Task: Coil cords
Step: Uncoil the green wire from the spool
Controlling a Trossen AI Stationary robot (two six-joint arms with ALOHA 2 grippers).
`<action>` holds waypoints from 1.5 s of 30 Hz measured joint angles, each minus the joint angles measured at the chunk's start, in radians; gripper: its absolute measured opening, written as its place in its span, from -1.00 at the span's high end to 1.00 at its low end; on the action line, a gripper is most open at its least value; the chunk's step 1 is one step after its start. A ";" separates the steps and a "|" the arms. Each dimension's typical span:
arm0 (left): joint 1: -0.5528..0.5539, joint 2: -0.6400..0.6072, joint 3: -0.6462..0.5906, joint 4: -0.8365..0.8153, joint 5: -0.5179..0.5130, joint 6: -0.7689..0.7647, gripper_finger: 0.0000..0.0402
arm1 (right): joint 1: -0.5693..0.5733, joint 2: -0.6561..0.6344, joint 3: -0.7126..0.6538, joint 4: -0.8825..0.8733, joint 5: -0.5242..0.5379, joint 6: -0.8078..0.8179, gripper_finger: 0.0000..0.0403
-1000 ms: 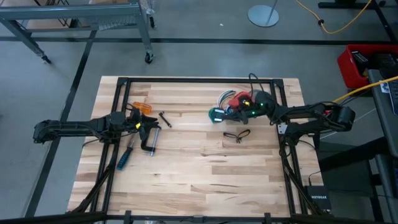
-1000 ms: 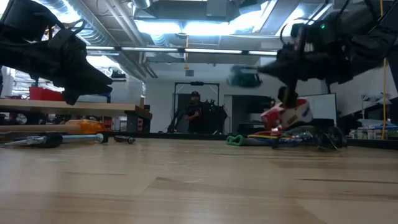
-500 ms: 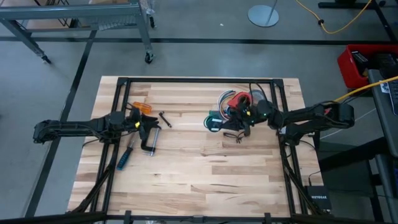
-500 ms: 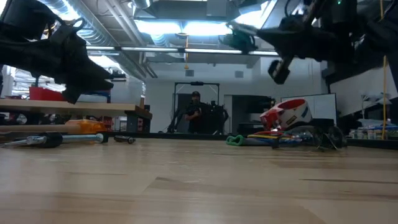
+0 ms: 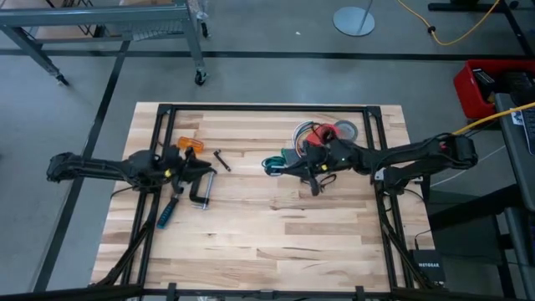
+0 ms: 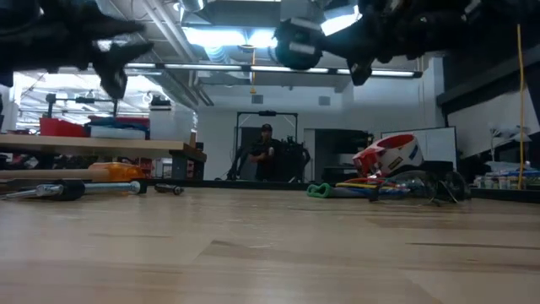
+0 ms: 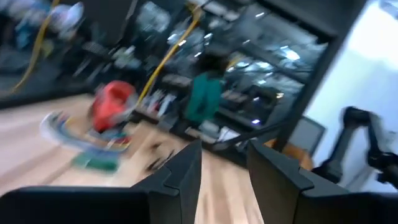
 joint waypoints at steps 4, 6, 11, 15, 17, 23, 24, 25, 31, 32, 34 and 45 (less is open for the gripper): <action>-0.072 0.073 0.000 0.163 0.000 0.107 0.40 | 0.027 0.000 0.045 -0.083 0.073 -0.060 1.00; -0.102 0.135 0.000 0.227 -0.008 0.147 0.40 | 0.040 0.000 0.057 -0.090 0.075 -0.082 1.00; -0.149 0.343 0.015 0.338 -0.073 0.192 0.40 | 0.074 0.000 0.080 -0.091 0.080 -0.140 1.00; -0.159 0.546 0.090 0.419 -0.076 0.245 0.40 | 0.092 0.000 0.081 -0.099 0.096 -0.160 1.00; -0.159 0.646 0.145 0.448 -0.076 0.298 0.40 | 0.093 0.006 0.081 -0.113 0.094 -0.158 1.00; -0.159 0.909 0.340 0.450 -0.077 0.479 0.40 | 0.111 0.060 0.081 -0.122 0.093 -0.154 1.00; -0.159 0.947 0.368 0.448 -0.078 0.508 0.40 | 0.114 0.071 0.081 -0.121 0.094 -0.154 1.00; -0.159 0.977 0.391 0.446 -0.084 0.533 0.40 | 0.122 0.082 0.081 -0.118 0.092 -0.154 1.00; -0.158 1.095 0.479 0.445 -0.173 0.617 0.40 | 0.164 0.121 0.081 -0.117 0.091 -0.153 1.00; -0.158 1.104 0.485 0.445 -0.174 0.621 0.40 | 0.171 0.124 0.081 -0.121 0.095 -0.153 1.00; -0.158 1.115 0.492 0.445 -0.174 0.616 0.40 | 0.182 0.129 0.081 -0.113 0.107 -0.153 1.00; -0.159 1.125 0.496 0.419 -0.174 0.544 0.40 | 0.188 0.130 0.081 -0.061 0.139 -0.153 1.00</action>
